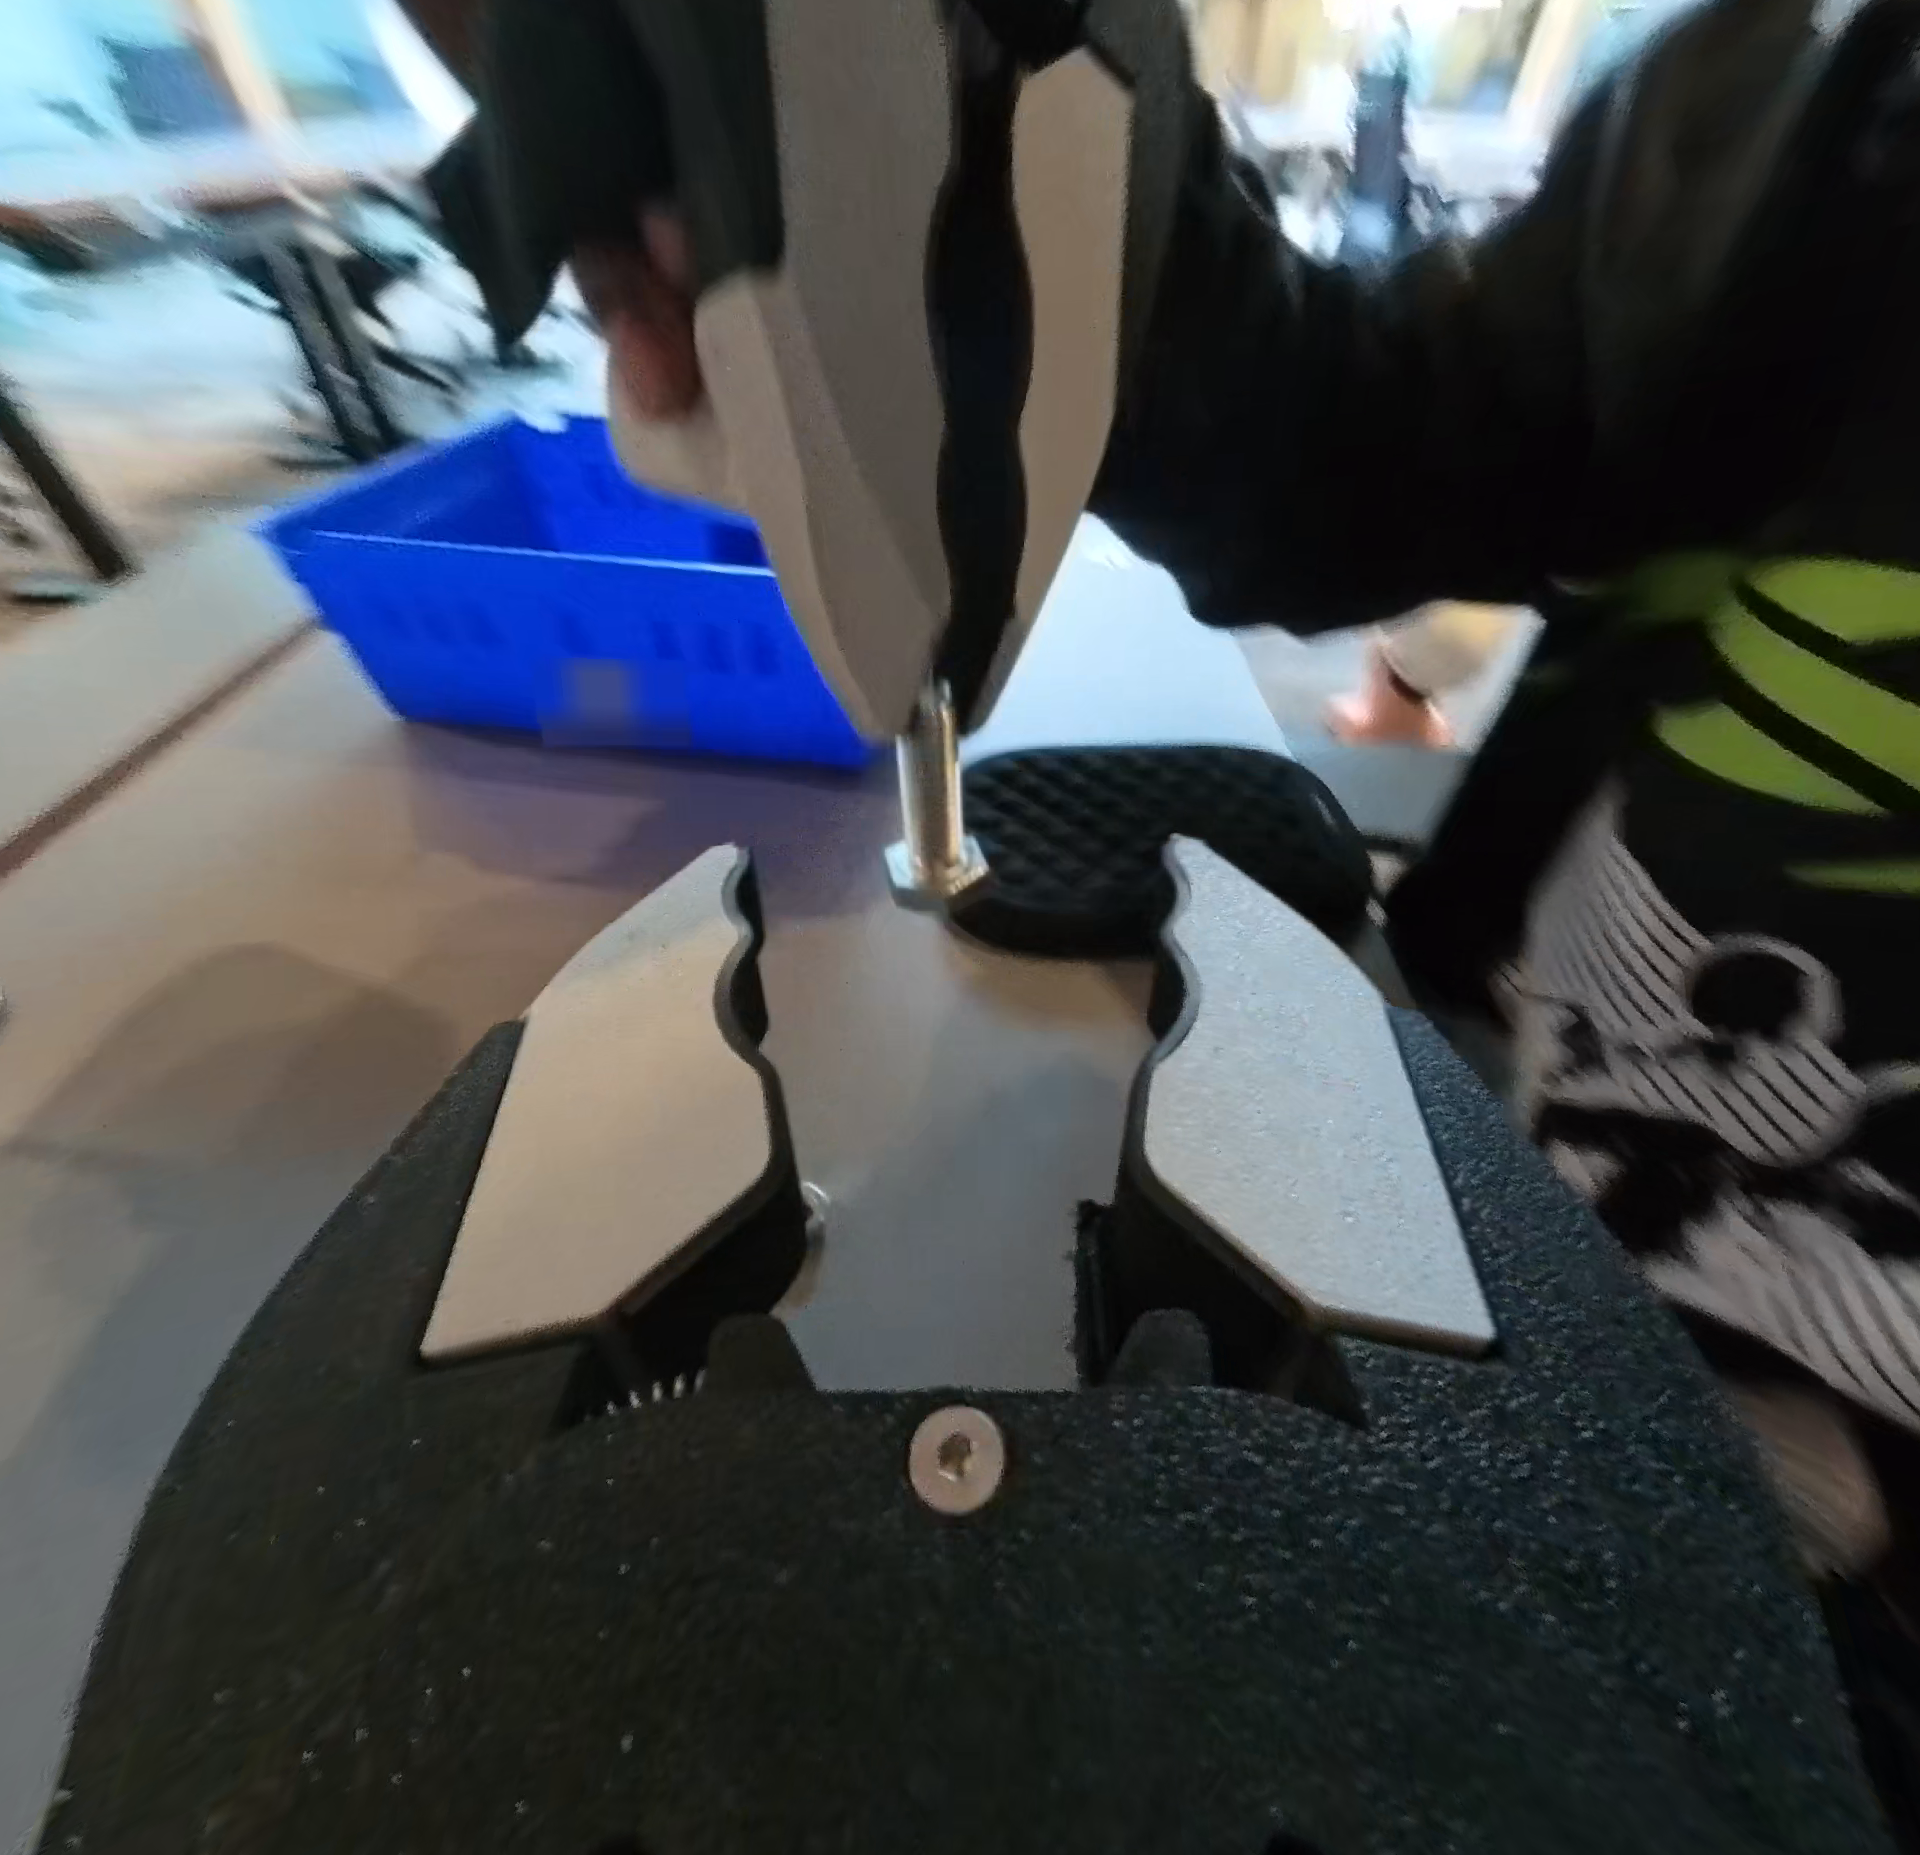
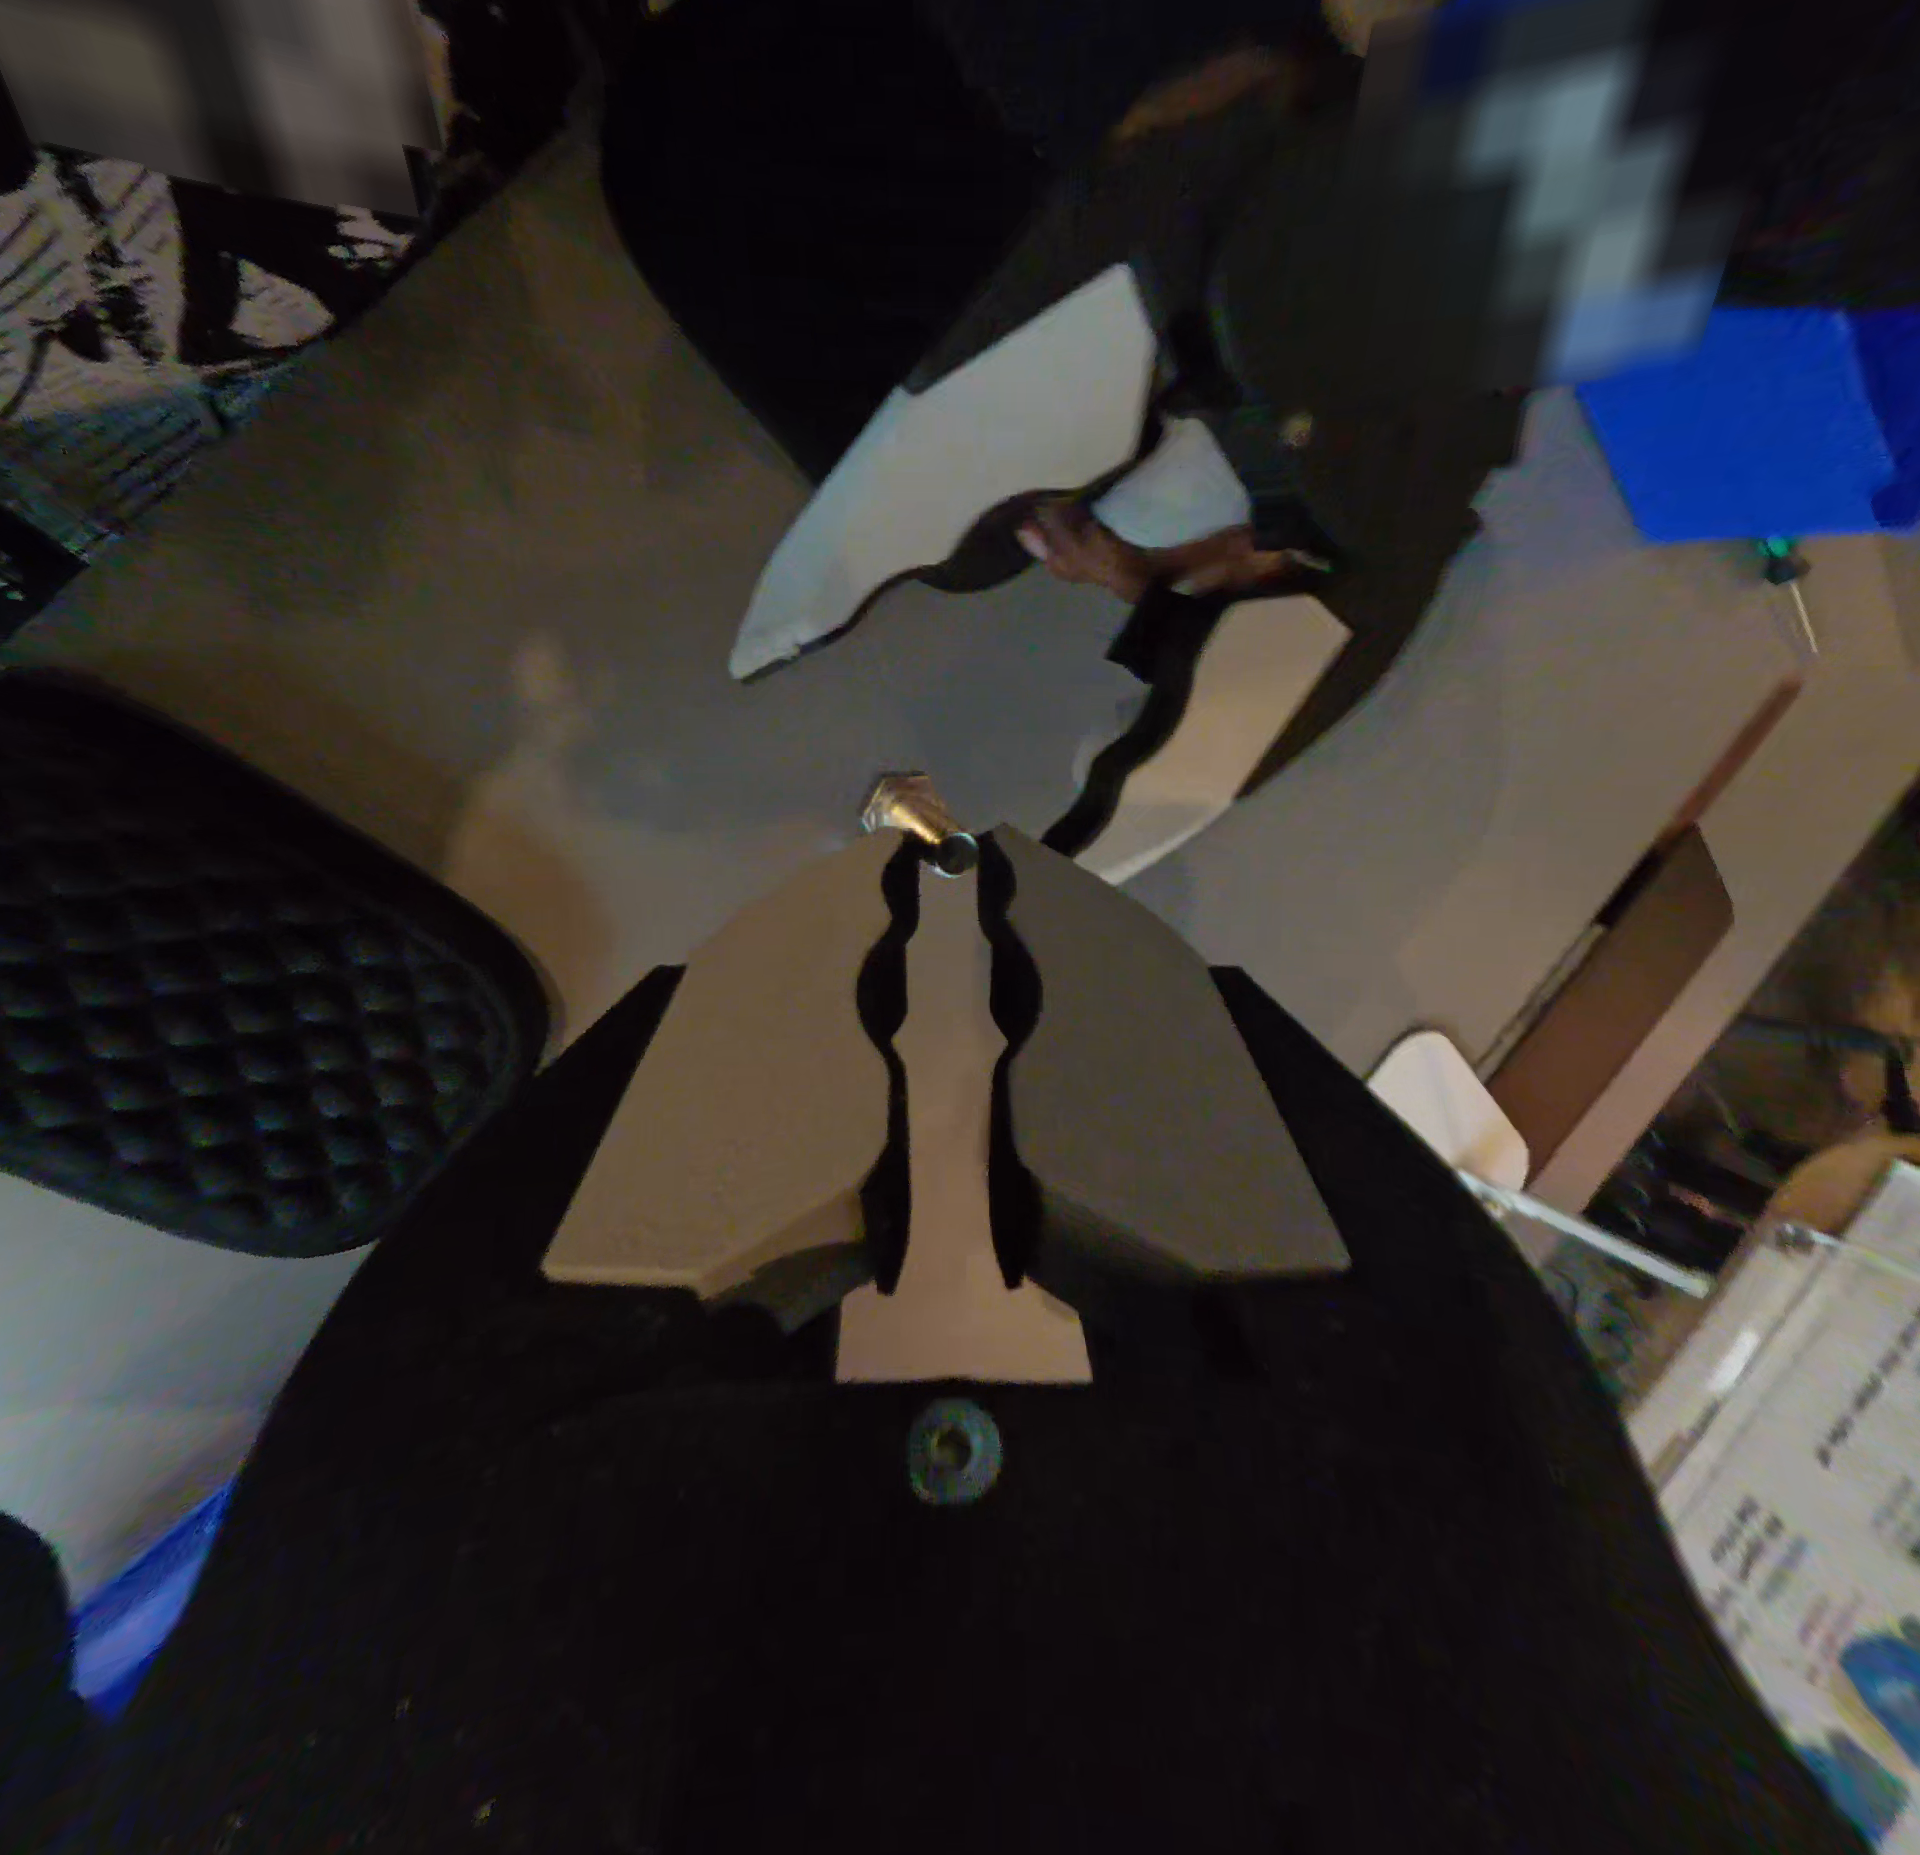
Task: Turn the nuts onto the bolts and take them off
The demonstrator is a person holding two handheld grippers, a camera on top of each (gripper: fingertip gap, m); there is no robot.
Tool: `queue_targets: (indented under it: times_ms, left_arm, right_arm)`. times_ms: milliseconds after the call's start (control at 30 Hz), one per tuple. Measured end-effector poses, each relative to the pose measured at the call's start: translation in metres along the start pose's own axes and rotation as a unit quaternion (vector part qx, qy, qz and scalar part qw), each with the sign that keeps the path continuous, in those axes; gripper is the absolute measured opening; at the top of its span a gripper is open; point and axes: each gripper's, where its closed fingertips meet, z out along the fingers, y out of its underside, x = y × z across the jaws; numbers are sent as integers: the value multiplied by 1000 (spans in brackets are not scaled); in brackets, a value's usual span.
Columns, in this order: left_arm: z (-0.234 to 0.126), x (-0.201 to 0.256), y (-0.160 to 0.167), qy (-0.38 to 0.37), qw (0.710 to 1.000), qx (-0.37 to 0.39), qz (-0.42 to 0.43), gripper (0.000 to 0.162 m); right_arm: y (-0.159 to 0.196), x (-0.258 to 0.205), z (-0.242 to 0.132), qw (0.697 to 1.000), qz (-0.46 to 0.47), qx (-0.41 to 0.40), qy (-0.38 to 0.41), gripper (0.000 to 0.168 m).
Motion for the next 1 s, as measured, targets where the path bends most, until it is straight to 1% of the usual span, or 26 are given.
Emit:
queue_targets:
  times_ms: [67, 167, 367, 567, 633, 767, 1000]
  left_arm:
    - [3, -8, 4, -31, 999, 20, -15, 74]
    - [11, -17, 13, -64, 997, 25, -35, 77]
    - [18, -19, 12, -76, 995, 62, -30, 69]
    - [14, -16, 16, -66, 996, 62, -24, 48]
    - [13, -17, 15, -67, 995, 65, -27, 47]
    - [11, -16, 15, -64, 996, 66, -22, 38]
    - [11, -12, 16, -63, 996, 60, 2, 18]
  right_arm:
    - [2, 6, -3, 1000, 9, -9, 15, 10]
    - [-1, 12, -2, 1000, 17, -16, 19, 10]
    - [-10, 19, 7, 1000, 19, -15, 14, 10]
    - [-17, 19, 16, 1000, 12, -8, -2, 9]
    - [-20, 20, 18, 1000, 12, -4, -5, 9]
    - [-21, 19, 21, 1000, 10, -2, -10, 9]
    - [-23, 16, 27, 1000, 14, 0, -17, 9]
